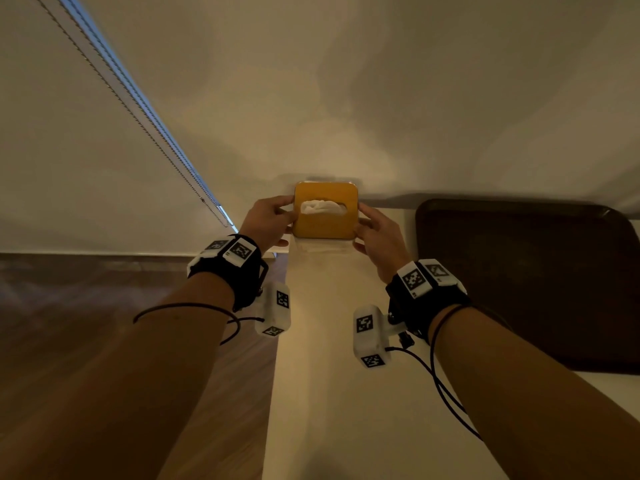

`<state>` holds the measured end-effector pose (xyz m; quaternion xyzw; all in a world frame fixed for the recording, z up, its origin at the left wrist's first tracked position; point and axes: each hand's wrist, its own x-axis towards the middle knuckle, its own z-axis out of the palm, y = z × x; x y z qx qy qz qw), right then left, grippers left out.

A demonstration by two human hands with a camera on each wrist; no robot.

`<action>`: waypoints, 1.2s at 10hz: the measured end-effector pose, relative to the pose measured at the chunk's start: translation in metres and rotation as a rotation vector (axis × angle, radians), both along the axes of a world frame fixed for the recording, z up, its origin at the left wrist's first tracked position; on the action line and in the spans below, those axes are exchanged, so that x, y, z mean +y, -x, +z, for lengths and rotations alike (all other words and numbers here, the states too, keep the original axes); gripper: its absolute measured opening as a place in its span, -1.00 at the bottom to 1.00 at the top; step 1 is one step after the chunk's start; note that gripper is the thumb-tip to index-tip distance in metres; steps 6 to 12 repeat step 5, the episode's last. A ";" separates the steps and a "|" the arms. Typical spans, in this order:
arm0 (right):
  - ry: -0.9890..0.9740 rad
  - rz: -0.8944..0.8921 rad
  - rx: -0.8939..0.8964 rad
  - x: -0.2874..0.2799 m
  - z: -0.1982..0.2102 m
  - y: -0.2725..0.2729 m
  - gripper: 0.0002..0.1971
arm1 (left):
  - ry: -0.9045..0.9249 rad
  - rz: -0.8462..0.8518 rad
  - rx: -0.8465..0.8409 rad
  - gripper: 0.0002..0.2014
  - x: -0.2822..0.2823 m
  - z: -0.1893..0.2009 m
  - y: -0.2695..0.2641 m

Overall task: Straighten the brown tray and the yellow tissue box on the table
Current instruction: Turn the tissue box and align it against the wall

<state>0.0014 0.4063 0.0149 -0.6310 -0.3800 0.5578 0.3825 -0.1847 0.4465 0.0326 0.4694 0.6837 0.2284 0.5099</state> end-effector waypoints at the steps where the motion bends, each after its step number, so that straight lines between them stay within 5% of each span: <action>1: 0.002 -0.017 0.002 0.000 -0.002 -0.001 -0.55 | -0.002 -0.002 0.008 -0.54 0.000 0.000 0.000; 12: -0.018 -0.010 -0.097 0.001 -0.011 0.002 -0.53 | -0.016 -0.016 0.019 -0.54 0.000 0.000 -0.002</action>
